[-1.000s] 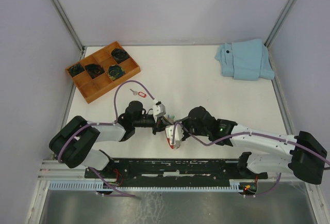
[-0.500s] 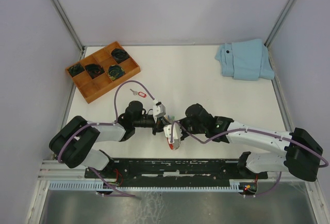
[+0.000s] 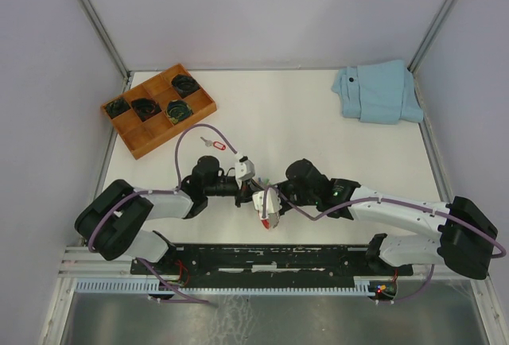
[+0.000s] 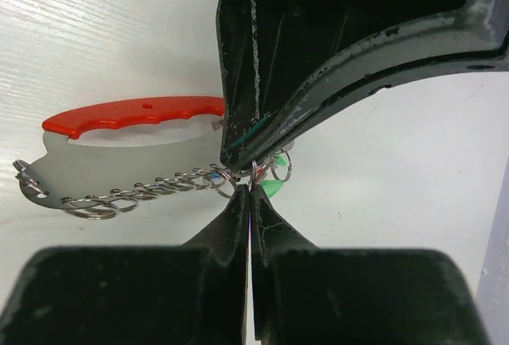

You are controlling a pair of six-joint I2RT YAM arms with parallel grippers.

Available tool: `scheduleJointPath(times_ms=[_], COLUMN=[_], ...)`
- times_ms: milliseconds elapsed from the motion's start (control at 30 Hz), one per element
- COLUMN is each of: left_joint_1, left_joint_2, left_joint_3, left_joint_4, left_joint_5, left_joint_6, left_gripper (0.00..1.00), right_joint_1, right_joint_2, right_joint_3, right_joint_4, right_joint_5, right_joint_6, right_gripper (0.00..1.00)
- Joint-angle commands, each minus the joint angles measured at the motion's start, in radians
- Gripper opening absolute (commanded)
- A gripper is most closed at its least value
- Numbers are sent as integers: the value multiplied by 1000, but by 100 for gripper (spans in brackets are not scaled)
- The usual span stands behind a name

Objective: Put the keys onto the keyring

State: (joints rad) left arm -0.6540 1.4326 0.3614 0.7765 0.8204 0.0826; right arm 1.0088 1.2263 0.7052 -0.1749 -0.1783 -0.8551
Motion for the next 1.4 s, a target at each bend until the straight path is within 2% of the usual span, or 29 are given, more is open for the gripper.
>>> scheduleJointPath(times_ms=[0, 433, 600, 767, 867, 1033, 1367], left_joint_1=[-3, -1, -1, -1, -1, -2, -3], left_joint_2=[-53, -56, -41, -34, -26, -8, 15], left_joint_3=[-10, -40, -25, -2, 4, 16, 31], left_joint_4=[119, 210, 175, 112, 102, 99, 88], left_joint_5=[-4, -13, -7, -14, -6, 30, 36], left_joint_6=[-4, -45, -28, -7, -4, -13, -14], left_gripper=[3, 3, 3, 20, 25, 29, 30], right_joint_1=[-10, -3, -1, -2, -1, 3, 18], right_joint_2=[-5, 1, -49, -91, -90, -66, -31], right_joint_3=[-11, -75, -72, -24, -1, 23, 58], right_joint_4=[-13, 85, 107, 57, 42, 32, 15], right_joint_5=[41, 12, 54, 42, 24, 14, 2], right_joint_6=[39, 91, 65, 30, 19, 9, -9], right_gripper=[1, 1, 1, 1, 1, 1, 1])
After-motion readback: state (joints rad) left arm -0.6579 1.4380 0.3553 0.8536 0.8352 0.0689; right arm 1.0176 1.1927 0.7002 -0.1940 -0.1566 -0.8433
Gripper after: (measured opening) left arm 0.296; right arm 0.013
